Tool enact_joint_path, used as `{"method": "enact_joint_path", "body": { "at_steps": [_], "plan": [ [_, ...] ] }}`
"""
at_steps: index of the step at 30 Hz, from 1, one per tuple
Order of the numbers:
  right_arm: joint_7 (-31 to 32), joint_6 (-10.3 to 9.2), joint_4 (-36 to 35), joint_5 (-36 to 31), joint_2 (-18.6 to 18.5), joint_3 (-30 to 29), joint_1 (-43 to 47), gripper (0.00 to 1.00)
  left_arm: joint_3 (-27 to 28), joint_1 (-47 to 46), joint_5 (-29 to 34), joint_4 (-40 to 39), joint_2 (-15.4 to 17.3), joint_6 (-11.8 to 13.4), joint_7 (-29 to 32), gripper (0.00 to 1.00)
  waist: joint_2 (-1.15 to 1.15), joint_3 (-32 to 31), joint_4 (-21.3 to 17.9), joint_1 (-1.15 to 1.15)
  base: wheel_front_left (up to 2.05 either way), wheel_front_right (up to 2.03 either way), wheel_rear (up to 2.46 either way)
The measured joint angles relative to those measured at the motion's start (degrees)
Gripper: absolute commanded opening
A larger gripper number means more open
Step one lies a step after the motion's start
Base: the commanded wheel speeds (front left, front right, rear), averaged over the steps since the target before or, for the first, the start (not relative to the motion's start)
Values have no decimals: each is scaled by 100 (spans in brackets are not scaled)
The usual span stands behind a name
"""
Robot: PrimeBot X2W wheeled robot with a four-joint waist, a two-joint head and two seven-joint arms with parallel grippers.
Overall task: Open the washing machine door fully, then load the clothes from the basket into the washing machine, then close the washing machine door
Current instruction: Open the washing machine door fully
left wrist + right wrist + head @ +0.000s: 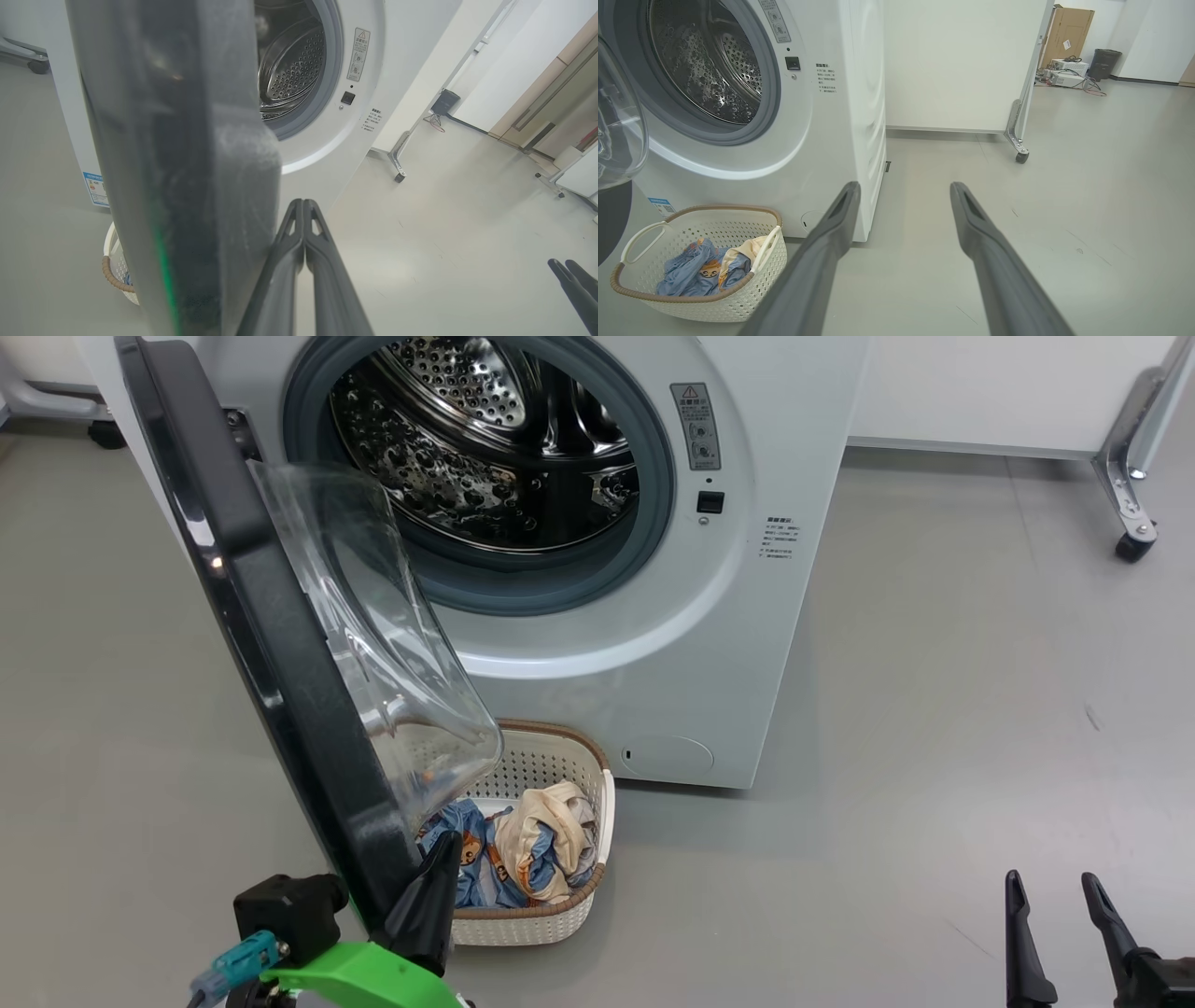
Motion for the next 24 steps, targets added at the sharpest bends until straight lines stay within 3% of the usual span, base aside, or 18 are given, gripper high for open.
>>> {"method": "enact_joint_path", "body": {
  "at_steps": [11,24],
  "plan": [
    [0,54,-2,-11,104,-156,104,100,-68,-174,93,46,-5,55,1,0,0,20,389,0,0,0,0],
    [0,155,-2,-86,175,-257,105,100,-38,-255,107,74,-8,103,8,0,0,38,1154,0,0,0,0]
  ]
}}
